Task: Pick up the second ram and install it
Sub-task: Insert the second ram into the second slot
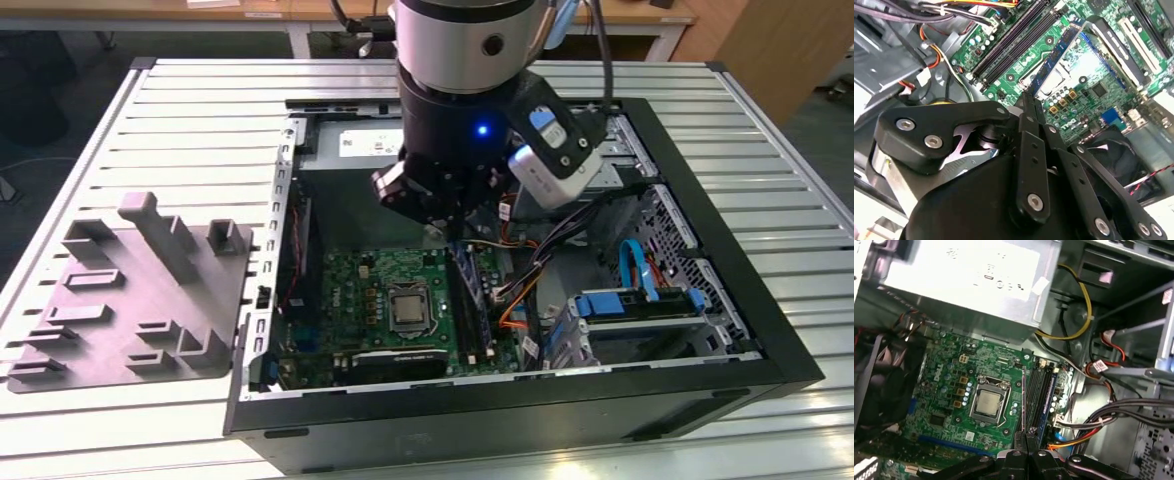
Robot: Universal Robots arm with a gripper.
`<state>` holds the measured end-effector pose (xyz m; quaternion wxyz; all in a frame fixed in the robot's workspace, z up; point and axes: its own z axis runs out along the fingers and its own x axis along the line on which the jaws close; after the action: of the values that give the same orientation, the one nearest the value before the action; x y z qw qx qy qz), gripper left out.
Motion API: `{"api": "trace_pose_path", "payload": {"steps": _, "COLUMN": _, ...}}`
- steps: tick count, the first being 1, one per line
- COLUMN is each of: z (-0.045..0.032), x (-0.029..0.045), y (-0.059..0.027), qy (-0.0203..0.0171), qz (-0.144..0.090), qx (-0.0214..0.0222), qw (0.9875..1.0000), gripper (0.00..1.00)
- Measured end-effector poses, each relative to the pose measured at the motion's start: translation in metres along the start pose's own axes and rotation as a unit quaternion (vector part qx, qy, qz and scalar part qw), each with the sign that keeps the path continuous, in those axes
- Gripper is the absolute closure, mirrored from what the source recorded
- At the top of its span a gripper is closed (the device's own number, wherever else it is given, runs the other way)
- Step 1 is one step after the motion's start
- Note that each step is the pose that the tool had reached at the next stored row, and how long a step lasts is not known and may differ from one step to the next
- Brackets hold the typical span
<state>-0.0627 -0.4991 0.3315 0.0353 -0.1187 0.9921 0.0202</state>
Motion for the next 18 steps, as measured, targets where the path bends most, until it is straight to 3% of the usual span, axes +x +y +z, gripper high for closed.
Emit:
{"api": "trace_pose_path", "payload": {"steps": 6, "z": 0.0002, "x": 0.0000, "y": 0.0000, "qy": -0.0014, "qz": 0.044, "qx": 0.0033, "qw": 0.9990, "gripper": 0.89}}
{"api": "trace_pose_path", "payload": {"steps": 11, "z": 0.0009, "x": 0.0001, "y": 0.0000, "qy": -0.0026, "qz": 0.082, "qx": 0.0062, "qw": 0.9966, "gripper": 0.89}}
{"api": "trace_pose_path", "payload": {"steps": 18, "z": 0.0022, "x": 0.0001, "y": -0.0001, "qy": -0.0036, "qz": 0.107, "qx": 0.0071, "qw": 0.9942, "gripper": 0.89}}
